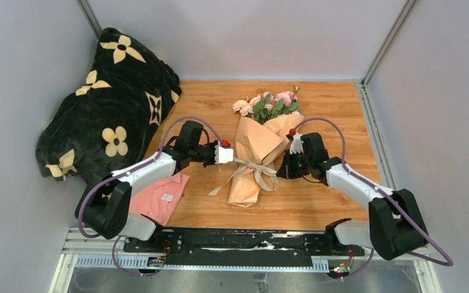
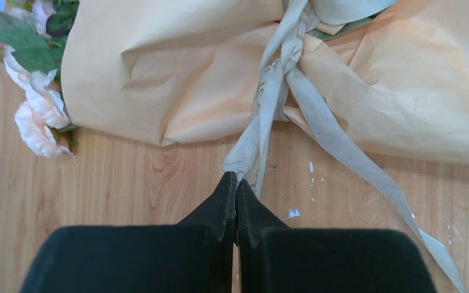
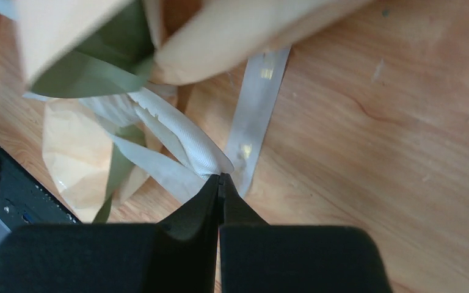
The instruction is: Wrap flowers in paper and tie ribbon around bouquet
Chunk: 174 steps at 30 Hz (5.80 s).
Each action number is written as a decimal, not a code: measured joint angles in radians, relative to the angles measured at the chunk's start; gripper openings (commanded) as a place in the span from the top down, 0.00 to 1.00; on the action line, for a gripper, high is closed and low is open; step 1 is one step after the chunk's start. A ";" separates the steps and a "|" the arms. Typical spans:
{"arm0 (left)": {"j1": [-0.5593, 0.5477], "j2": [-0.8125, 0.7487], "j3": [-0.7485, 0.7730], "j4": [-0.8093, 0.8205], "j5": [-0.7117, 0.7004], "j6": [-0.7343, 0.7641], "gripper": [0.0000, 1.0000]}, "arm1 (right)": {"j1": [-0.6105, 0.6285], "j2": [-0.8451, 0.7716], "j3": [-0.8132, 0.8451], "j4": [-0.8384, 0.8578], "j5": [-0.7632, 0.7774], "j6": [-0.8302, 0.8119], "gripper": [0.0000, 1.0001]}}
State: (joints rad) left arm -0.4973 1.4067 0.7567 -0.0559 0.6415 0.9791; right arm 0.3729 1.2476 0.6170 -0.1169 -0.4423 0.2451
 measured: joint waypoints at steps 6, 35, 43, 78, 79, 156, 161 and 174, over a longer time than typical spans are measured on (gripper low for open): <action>0.014 0.025 -0.002 0.009 -0.047 0.021 1.00 | -0.094 0.016 -0.082 0.034 0.003 0.077 1.00; 0.082 0.108 -0.056 -0.232 -0.259 0.665 1.00 | 0.021 0.035 -0.091 0.197 -0.081 0.008 0.32; 0.082 0.101 -0.061 -0.238 -0.252 0.663 1.00 | 0.094 0.263 0.031 0.256 -0.096 -0.091 0.29; 0.082 0.093 -0.068 -0.237 -0.242 0.637 1.00 | 0.254 0.296 -0.022 0.465 0.100 -0.093 0.74; 0.082 0.092 -0.068 -0.237 -0.242 0.636 1.00 | 0.254 0.296 -0.022 0.461 0.102 -0.092 0.79; -0.327 -0.116 -0.063 -0.259 -0.270 0.006 0.19 | -0.055 -0.081 0.066 -0.263 0.189 0.036 0.39; -0.151 -0.282 -0.067 -0.331 -0.333 -0.148 0.07 | -0.145 -0.265 0.066 -0.352 0.269 0.050 0.32; 0.346 -0.764 -0.339 -0.082 -0.635 -0.950 0.00 | -0.257 -0.696 -0.137 -0.183 0.690 0.025 0.25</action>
State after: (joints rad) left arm -0.1516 0.6422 0.4179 -0.1375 0.0067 0.0288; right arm 0.1154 0.5514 0.4797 -0.3000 0.2474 0.2699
